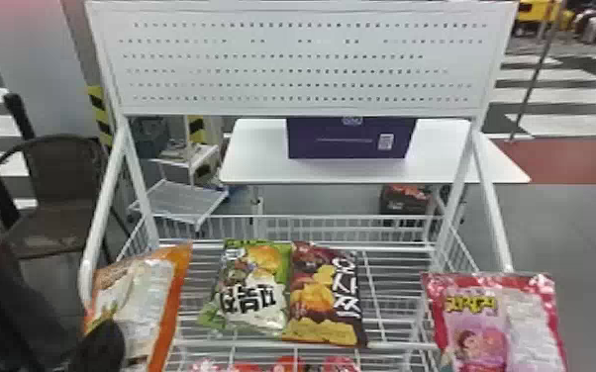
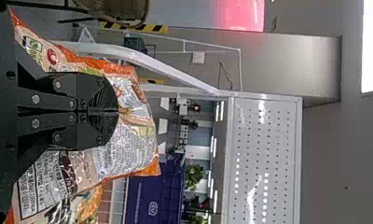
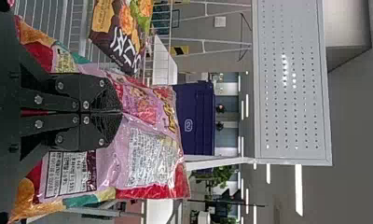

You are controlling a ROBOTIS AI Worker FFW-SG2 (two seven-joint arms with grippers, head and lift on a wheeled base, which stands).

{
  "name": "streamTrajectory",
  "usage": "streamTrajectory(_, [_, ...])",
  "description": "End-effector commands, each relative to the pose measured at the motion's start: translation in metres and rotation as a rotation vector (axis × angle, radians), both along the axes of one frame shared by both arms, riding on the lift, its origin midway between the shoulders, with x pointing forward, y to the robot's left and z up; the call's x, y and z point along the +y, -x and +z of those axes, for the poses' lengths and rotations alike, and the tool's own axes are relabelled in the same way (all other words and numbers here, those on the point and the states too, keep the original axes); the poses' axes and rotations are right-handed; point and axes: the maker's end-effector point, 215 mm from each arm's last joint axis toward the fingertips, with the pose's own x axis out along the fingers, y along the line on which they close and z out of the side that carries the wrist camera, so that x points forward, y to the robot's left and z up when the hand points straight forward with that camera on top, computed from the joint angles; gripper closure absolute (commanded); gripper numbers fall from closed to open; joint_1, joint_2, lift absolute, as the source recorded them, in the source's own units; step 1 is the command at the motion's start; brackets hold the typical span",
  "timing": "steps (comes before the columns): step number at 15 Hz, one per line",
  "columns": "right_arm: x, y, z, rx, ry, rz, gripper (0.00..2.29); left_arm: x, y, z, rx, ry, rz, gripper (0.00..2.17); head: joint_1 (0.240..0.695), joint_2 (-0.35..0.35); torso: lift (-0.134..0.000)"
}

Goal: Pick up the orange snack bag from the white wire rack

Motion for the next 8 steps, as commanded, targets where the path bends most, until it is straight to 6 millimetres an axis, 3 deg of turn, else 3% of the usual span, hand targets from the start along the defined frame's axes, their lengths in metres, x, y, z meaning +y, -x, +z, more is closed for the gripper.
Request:
streamTrajectory(1, [0.001, 0.001, 0.000, -0.001, -0.002, 0.001, 2.25, 0.002, 0.028, 0.016, -0.043, -0.004, -0.002, 1.74, 0.499, 0.000, 0.000])
streamTrajectory(8, [0.001, 0.000, 0.001, -0.004, 0.000, 0.004, 2.25, -0.006, 0.037, 0.006, -0.015, -0.025, -0.025, 1.74, 0.499, 0.000, 0.000])
